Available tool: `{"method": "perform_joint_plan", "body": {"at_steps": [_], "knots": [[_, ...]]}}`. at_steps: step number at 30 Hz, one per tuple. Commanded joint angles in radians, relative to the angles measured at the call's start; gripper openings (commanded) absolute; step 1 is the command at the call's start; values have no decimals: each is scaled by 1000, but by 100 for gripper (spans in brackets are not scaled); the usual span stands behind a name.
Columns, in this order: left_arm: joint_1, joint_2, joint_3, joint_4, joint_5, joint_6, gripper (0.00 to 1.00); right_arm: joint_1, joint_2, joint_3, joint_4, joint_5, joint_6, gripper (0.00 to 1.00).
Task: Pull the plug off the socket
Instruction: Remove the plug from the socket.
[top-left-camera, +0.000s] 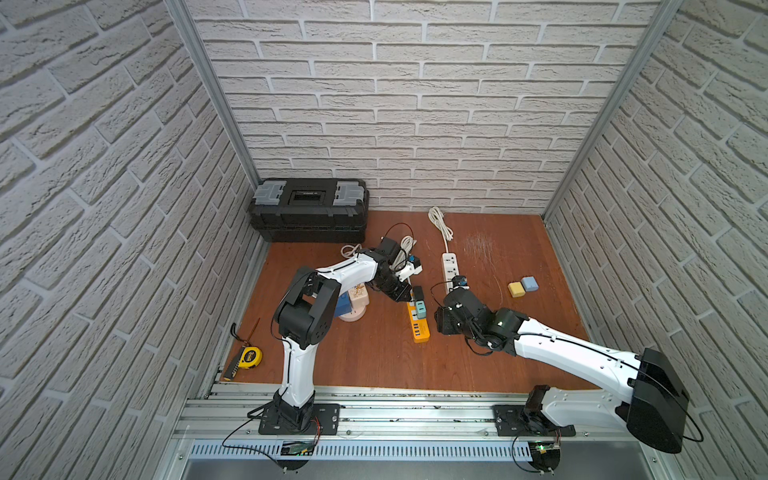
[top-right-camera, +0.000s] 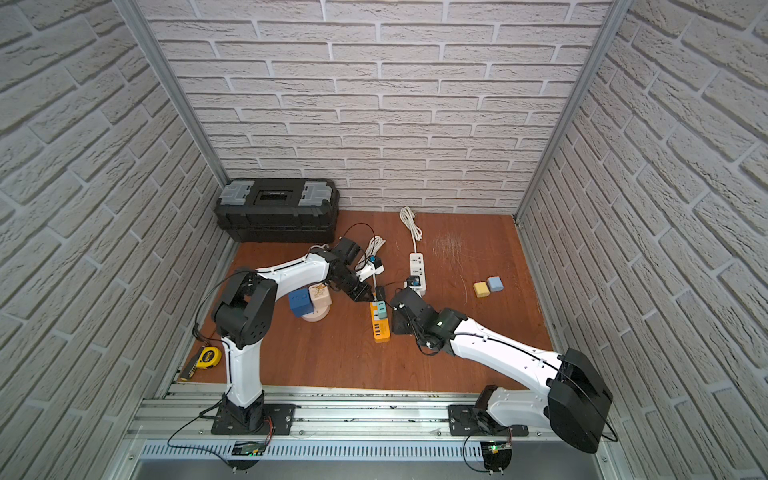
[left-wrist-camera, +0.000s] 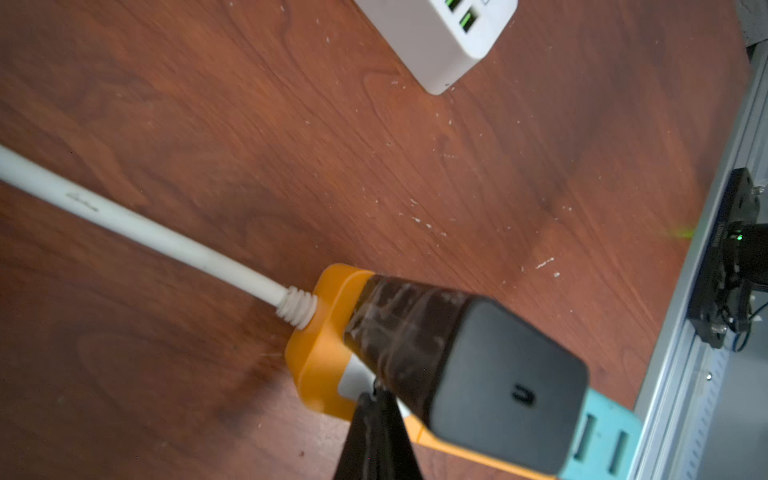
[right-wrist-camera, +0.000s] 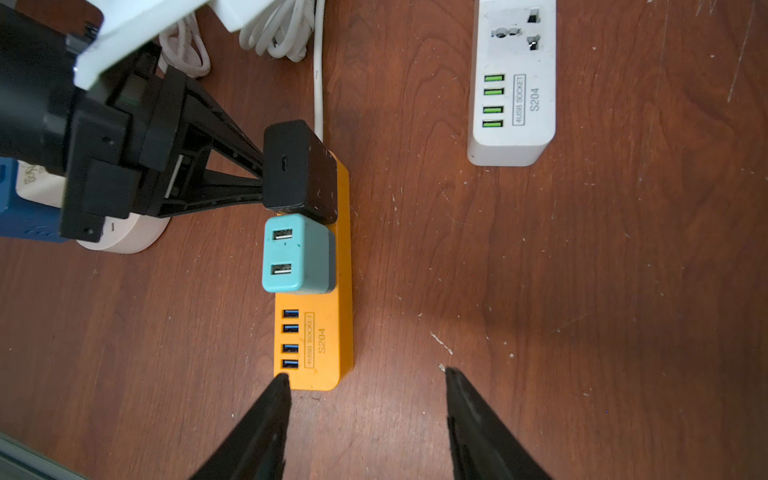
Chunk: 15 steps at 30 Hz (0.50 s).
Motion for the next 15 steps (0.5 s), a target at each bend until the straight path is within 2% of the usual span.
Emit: {"method": "perform_joint_plan", "body": {"at_steps": [1, 15], "knots": [[13, 21, 20, -1, 24, -14, 0, -6, 29, 11, 39, -21, -14, 60], [33, 49, -7, -4, 20, -27, 0, -6, 296, 214, -7, -62, -91, 56]]}}
